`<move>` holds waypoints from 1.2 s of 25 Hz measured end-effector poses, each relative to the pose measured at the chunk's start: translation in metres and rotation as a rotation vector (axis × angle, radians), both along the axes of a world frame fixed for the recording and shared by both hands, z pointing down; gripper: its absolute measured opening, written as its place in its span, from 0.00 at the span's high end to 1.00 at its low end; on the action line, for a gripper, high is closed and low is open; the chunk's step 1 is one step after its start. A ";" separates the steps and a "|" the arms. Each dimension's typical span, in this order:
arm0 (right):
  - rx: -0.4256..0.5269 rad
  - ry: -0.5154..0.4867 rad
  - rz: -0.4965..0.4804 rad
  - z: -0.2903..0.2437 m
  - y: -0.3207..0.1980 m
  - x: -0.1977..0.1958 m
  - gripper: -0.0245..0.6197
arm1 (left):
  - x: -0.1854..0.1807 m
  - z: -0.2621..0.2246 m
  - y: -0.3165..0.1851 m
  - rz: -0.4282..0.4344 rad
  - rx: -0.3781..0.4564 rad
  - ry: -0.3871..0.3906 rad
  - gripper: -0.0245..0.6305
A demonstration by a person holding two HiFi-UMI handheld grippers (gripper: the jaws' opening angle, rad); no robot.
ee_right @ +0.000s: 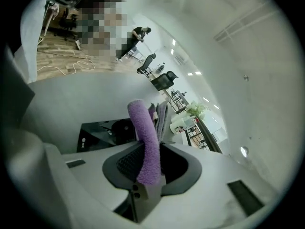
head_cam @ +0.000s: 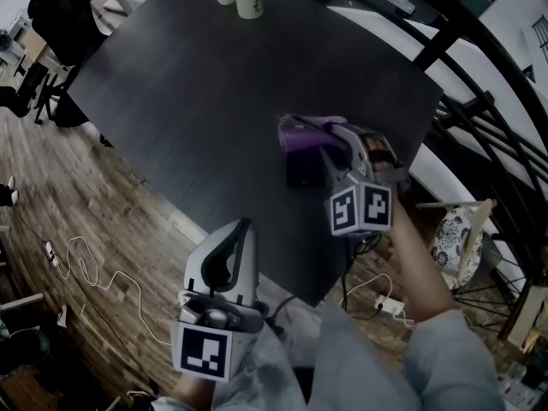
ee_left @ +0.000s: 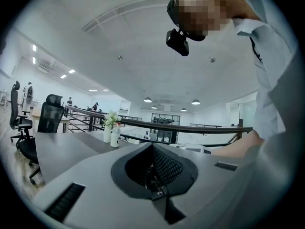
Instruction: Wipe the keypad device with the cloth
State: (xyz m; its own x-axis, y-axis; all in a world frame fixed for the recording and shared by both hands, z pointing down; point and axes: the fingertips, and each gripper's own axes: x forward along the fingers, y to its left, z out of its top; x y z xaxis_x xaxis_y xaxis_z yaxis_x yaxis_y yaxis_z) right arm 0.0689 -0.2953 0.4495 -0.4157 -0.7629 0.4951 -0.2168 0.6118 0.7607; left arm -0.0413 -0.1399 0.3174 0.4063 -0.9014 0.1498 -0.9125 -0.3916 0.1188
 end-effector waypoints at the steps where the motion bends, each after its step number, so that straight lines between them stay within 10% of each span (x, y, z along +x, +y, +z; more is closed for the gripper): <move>1: -0.005 -0.006 0.014 0.000 -0.001 0.005 0.81 | 0.001 0.000 0.000 0.002 0.000 0.001 0.94; 15: 0.002 -0.125 0.244 0.002 0.008 0.078 0.81 | 0.022 0.003 0.000 0.065 -0.006 -0.006 0.94; 30: -0.291 -0.763 0.660 0.041 0.042 0.127 0.81 | 0.041 0.003 -0.003 0.140 -0.020 -0.005 0.94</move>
